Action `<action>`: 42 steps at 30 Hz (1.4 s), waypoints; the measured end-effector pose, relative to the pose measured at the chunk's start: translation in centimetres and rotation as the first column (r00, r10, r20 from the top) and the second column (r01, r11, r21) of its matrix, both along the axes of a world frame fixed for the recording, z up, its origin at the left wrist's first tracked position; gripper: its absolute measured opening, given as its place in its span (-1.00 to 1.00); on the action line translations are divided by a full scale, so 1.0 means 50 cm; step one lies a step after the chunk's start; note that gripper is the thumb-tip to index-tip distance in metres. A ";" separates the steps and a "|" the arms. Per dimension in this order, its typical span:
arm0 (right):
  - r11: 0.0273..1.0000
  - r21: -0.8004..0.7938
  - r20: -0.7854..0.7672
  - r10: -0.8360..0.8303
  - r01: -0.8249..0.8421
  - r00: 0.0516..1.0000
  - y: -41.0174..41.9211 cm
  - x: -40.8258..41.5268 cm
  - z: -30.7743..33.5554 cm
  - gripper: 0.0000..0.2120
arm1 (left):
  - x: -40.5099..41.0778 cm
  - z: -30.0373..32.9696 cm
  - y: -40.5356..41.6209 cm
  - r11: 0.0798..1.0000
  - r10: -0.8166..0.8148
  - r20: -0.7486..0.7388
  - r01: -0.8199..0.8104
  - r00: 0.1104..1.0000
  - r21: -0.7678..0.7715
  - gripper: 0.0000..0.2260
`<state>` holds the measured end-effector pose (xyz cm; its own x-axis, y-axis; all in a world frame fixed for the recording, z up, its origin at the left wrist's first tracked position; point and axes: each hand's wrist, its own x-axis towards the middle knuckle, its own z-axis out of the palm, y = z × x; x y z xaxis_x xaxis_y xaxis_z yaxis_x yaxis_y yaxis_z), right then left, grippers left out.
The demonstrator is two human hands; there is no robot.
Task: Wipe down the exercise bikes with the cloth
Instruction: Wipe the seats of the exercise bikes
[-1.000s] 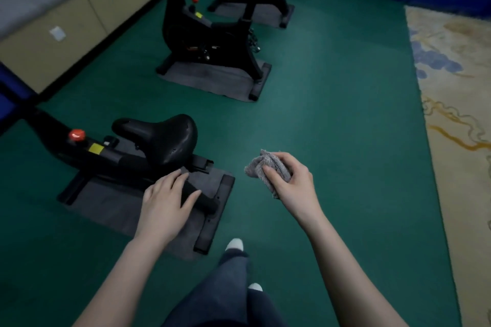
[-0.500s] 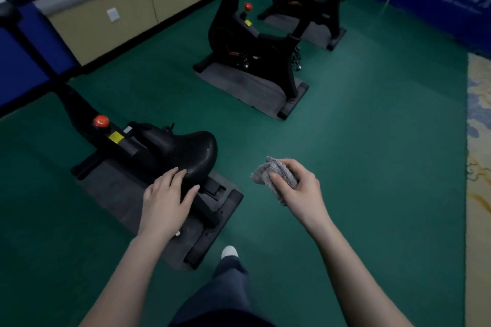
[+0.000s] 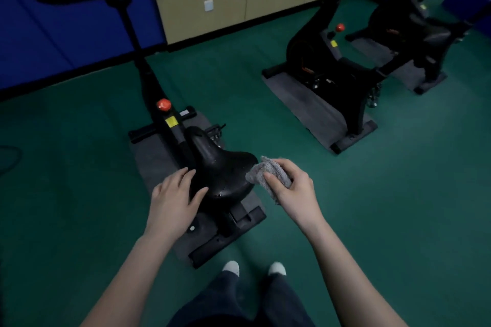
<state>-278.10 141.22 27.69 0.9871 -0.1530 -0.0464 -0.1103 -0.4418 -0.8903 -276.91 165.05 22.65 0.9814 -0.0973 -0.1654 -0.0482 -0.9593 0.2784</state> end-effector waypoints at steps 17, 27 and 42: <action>0.829 0.002 -0.035 0.559 -0.559 0.829 -0.048 0.219 -0.078 -0.83 | -0.069 -0.034 -0.140 0.803 0.589 -0.040 -0.590 0.807 -0.083 -0.26; 0.734 -0.105 0.141 0.678 -0.671 0.721 0.005 0.198 -0.140 -0.75 | -0.087 -0.084 -0.184 0.612 0.769 -0.066 -0.763 0.636 -0.208 -0.28; 0.305 -0.505 0.214 0.950 -0.807 0.225 0.109 0.191 -0.261 -0.71 | -0.067 -0.207 -0.161 0.345 0.772 -0.243 -0.708 0.588 -0.617 -0.10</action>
<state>-268.52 146.65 14.65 0.3714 0.8943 0.2497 0.8172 -0.1872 -0.5451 -280.24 156.97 12.28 0.7106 0.6353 -0.3024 0.5414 -0.2192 0.8117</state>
